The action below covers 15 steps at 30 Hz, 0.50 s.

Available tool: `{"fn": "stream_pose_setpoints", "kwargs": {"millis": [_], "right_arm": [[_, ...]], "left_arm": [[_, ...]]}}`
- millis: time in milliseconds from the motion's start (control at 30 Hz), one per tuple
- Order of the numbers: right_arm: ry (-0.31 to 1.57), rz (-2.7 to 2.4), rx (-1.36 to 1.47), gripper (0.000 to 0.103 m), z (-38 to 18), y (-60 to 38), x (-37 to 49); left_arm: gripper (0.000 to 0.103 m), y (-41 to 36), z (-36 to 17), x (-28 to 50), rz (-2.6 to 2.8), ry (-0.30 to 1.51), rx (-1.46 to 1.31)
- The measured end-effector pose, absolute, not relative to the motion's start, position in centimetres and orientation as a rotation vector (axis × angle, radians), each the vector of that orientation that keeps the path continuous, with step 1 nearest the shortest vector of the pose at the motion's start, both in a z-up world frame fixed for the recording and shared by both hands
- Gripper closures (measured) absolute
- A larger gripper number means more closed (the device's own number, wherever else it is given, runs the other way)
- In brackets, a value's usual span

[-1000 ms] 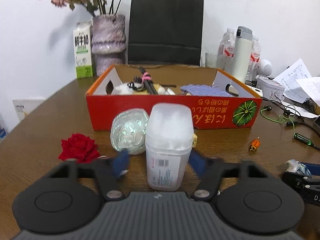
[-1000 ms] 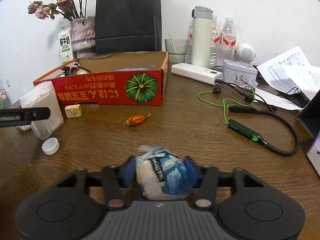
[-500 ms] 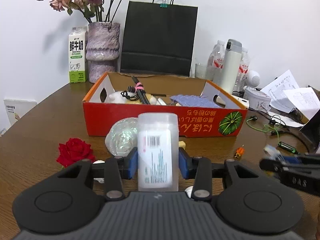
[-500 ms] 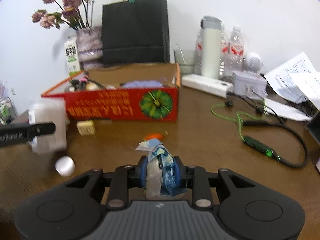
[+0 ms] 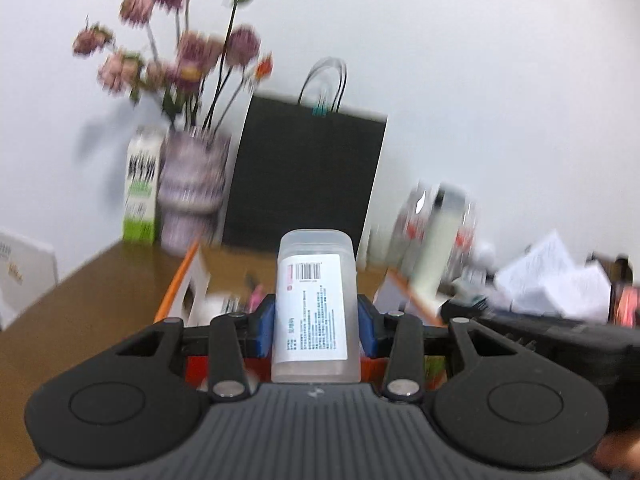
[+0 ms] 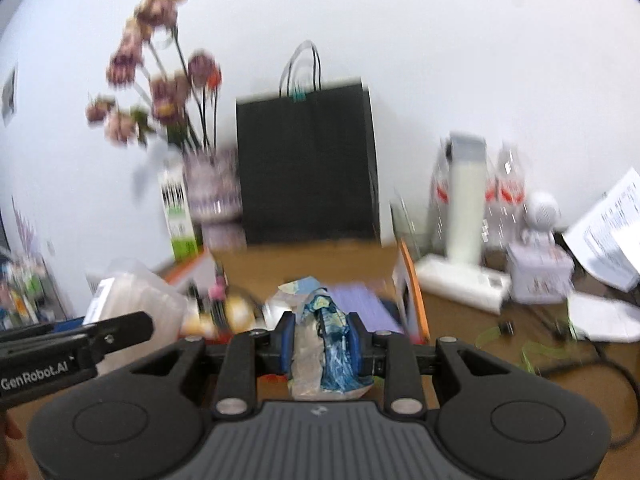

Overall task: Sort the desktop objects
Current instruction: 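Carry container and snack into the box and open both grippers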

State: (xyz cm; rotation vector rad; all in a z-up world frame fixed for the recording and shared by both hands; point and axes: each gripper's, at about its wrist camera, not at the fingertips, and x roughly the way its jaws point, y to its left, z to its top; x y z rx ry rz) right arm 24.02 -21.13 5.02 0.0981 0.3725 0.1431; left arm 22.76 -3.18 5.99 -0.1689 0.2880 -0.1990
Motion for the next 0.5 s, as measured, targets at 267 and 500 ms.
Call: {"fn": "stream_pose_setpoints", "kwargs": {"millis": [267,500], "right_arm": [[0.367,0.118,0.138,0.077,5.2,-20.6,32.2],[0.486,0.108,0.102,0.077,0.4,-20.0,38.6]], "left_arm": [[0.062,-4.3,6.8,31.1,-0.213,0.306,-0.207],[0.062,-4.6,3.1,37.2,-0.229,0.436,-0.229]]}}
